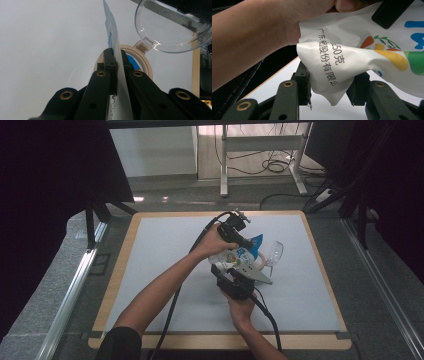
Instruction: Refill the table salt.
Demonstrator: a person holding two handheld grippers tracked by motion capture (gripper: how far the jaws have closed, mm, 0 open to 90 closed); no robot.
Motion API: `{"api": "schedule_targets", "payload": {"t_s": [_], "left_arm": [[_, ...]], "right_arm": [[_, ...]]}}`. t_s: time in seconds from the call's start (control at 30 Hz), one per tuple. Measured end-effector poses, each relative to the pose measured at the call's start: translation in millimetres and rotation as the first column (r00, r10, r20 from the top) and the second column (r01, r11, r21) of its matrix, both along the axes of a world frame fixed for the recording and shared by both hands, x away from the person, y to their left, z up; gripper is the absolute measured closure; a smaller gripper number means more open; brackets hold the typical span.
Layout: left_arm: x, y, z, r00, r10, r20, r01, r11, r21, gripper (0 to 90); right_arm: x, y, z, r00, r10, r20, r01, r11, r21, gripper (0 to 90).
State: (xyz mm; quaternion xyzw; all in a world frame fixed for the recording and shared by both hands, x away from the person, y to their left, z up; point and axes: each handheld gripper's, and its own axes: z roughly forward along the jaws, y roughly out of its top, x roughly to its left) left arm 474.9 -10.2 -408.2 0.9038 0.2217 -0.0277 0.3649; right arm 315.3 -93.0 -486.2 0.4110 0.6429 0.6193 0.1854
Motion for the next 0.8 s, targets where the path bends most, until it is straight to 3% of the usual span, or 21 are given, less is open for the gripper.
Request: {"api": "schedule_targets", "payload": {"t_s": [0.8], "left_arm": [[-1.2,0.5,2.0,1.0000,-0.002,0.007,0.002,1.0000,0.002,89.8]], "right_arm": [[0.2,0.5,0.2,1.0000,0.006,0.001,-0.006,1.000,0.001,60.6]]}}
